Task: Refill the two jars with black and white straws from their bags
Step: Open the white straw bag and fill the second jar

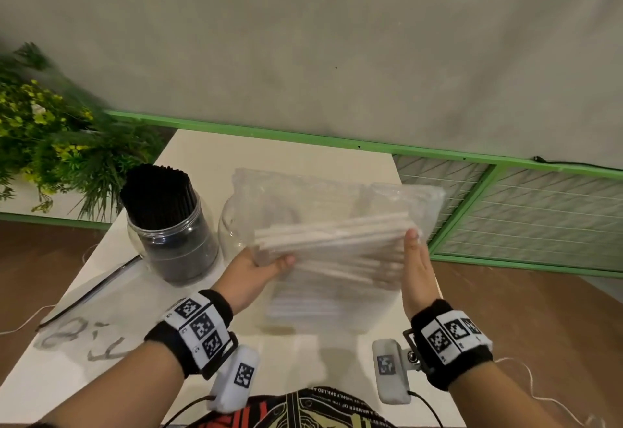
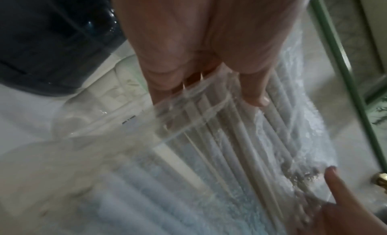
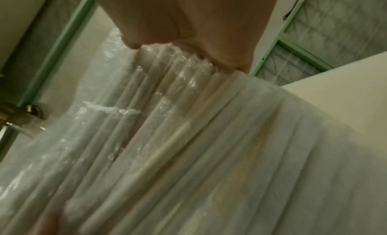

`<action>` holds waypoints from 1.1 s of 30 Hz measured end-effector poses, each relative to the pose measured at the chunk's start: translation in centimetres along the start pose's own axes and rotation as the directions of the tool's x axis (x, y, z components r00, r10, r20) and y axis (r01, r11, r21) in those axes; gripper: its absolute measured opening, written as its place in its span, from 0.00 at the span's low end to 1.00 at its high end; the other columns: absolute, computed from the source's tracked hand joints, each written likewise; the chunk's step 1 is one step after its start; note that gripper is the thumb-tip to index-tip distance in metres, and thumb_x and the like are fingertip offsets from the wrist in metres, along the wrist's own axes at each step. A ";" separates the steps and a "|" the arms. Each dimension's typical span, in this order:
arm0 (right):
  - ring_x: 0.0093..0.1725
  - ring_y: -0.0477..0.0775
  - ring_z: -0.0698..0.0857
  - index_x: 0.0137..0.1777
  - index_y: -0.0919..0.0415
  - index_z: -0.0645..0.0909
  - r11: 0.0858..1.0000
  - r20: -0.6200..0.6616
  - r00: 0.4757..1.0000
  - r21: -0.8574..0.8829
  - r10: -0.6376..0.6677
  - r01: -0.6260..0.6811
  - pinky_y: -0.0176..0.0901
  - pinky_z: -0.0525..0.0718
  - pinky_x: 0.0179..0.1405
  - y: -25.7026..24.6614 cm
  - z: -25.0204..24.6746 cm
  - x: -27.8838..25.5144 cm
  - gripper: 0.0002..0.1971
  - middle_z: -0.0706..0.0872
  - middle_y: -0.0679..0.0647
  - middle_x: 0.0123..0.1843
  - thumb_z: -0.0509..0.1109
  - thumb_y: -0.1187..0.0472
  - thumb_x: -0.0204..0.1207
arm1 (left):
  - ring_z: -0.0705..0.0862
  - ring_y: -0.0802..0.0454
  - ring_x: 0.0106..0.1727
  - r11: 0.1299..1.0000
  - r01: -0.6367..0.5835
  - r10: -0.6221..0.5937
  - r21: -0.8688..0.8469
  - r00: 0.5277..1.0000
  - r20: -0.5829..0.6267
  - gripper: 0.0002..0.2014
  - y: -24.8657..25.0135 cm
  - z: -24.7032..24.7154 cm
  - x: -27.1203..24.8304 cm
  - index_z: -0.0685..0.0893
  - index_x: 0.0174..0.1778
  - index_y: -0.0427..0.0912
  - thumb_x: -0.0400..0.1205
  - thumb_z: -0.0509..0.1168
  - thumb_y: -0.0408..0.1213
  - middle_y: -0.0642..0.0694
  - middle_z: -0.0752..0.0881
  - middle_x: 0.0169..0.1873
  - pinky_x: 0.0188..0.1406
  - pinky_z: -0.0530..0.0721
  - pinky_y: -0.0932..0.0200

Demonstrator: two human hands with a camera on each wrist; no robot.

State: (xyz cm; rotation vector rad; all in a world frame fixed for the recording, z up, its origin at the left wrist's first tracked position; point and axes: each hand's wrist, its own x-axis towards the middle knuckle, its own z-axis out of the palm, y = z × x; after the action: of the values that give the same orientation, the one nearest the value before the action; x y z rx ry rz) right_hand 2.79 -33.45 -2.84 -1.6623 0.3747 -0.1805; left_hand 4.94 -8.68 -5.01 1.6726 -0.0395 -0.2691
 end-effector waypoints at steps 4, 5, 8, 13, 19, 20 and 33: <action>0.78 0.41 0.62 0.84 0.48 0.55 1.000 -0.042 0.999 -0.014 -0.029 0.028 0.40 0.59 0.75 0.3 -0.9 -0.1 0.42 0.61 0.38 0.78 0.50 0.29 0.72 | 0.87 0.71 0.48 0.999 -0.019 0.019 -0.042 1.000 0.002 0.06 0.6 -0.2 0.0 0.88 0.50 0.48 0.78 0.70 0.35 0.64 0.91 0.41 0.46 0.79 0.79; 0.78 0.40 0.60 0.84 0.49 0.54 1.000 -0.036 0.999 -0.010 -0.022 0.022 0.38 0.58 0.74 0.4 -1.1 0.0 0.41 0.61 0.39 0.79 0.50 0.30 0.73 | 0.87 0.69 0.51 0.999 -0.024 0.024 -0.036 1.000 0.007 0.09 0.6 -0.2 0.0 0.88 0.53 0.47 0.78 0.71 0.37 0.62 0.91 0.44 0.49 0.79 0.77; 0.75 0.39 0.62 0.83 0.52 0.55 0.999 -0.019 0.999 -0.008 0.033 -0.033 0.36 0.59 0.69 0.8 -0.7 -0.2 0.36 0.62 0.41 0.78 0.49 0.35 0.79 | 0.86 0.69 0.55 1.000 0.026 -0.027 0.012 0.999 0.041 0.15 -0.1 -0.2 0.4 0.86 0.59 0.44 0.77 0.72 0.39 0.57 0.90 0.49 0.66 0.79 0.63; 0.75 0.42 0.65 0.82 0.50 0.57 1.000 -0.081 0.996 0.009 -0.025 0.026 0.40 0.62 0.69 0.7 -0.8 0.2 0.40 0.66 0.44 0.78 0.52 0.31 0.72 | 0.82 0.64 0.60 0.997 0.010 -0.013 0.076 0.999 0.036 0.11 -0.4 0.4 0.2 0.88 0.48 0.56 0.75 0.72 0.56 0.54 0.89 0.53 0.71 0.72 0.57; 0.72 0.40 0.65 0.82 0.52 0.58 1.000 -0.064 0.998 0.013 0.000 0.000 0.40 0.63 0.69 1.1 -0.7 0.6 0.34 0.67 0.43 0.74 0.55 0.36 0.79 | 0.84 0.65 0.60 0.995 0.013 -0.019 0.102 0.998 0.056 0.25 -0.6 0.3 0.3 0.86 0.56 0.53 0.70 0.70 0.65 0.59 0.90 0.53 0.67 0.77 0.61; 0.74 0.43 0.67 0.80 0.53 0.60 0.999 -0.084 0.996 -0.001 -0.037 0.038 0.42 0.64 0.70 0.9 -0.8 0.6 0.34 0.68 0.45 0.75 0.55 0.35 0.79 | 0.83 0.72 0.58 0.993 0.007 -0.014 0.114 0.998 0.058 0.16 -0.2 0.2 0.3 0.86 0.54 0.55 0.75 0.70 0.58 0.64 0.89 0.50 0.62 0.75 0.71; 0.79 0.44 0.63 0.81 0.53 0.60 0.999 -0.067 0.998 -0.034 -0.015 0.013 0.45 0.61 0.78 1.2 -1.0 1.0 0.35 0.65 0.45 0.80 0.56 0.36 0.79 | 0.78 0.56 0.68 0.994 0.032 -0.045 0.101 0.991 0.125 0.09 -0.3 0.4 0.4 0.82 0.57 0.58 0.82 0.64 0.51 0.55 0.84 0.62 0.77 0.70 0.46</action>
State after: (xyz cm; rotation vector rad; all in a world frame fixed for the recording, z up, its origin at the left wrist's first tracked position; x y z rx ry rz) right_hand 3.19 -34.81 -4.03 -1.6953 0.4190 -0.2421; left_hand 5.19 -9.13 -5.42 1.7537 -0.1175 -0.4084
